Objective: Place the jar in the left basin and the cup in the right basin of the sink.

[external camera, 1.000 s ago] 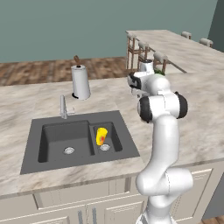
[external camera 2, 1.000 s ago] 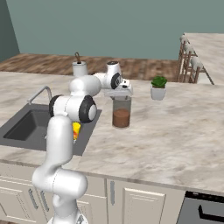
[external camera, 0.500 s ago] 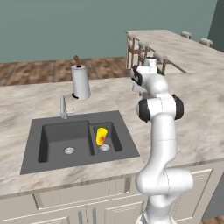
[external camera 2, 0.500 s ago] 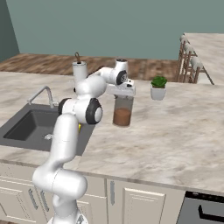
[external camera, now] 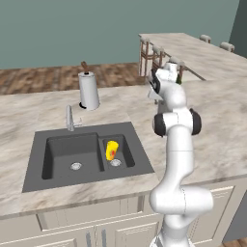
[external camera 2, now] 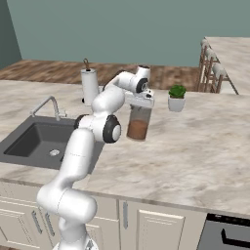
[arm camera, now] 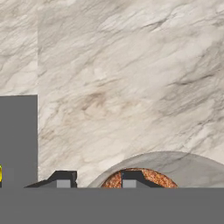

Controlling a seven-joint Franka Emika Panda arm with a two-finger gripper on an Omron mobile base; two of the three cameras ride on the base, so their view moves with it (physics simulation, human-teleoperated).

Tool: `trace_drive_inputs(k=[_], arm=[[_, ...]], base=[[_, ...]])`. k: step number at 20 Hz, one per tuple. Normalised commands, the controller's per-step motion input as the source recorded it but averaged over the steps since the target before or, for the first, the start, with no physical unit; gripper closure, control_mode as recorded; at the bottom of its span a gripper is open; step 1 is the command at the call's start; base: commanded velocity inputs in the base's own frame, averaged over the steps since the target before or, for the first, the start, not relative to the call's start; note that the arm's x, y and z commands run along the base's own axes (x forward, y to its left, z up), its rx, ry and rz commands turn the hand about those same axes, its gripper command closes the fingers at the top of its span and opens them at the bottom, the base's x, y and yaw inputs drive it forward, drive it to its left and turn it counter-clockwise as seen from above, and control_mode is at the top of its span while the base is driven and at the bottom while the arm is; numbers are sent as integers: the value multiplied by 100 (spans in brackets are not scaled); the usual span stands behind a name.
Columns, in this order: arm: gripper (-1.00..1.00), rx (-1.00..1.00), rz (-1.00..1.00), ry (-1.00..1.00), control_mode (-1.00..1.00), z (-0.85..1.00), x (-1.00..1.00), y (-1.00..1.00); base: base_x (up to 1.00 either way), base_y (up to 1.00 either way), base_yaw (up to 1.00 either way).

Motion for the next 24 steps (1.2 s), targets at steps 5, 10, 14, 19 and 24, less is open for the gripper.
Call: trace_drive_inputs(k=[5, 10, 14, 19, 24], arm=[[100, 0, 0, 0, -100, -2, -14, 35], [100, -17, 0, 0, -100, -28, -88, 100], [100, -21, 0, 0, -100, -22, -100, 100], [100, -27, 1, -5, -100, -12, -100, 100], [100, -19, 0, -7, -100, 4, -74, 82]], base=[[0, 0, 0], [0, 0, 0], [0, 0, 0], [0, 0, 0], [0, 0, 0]])
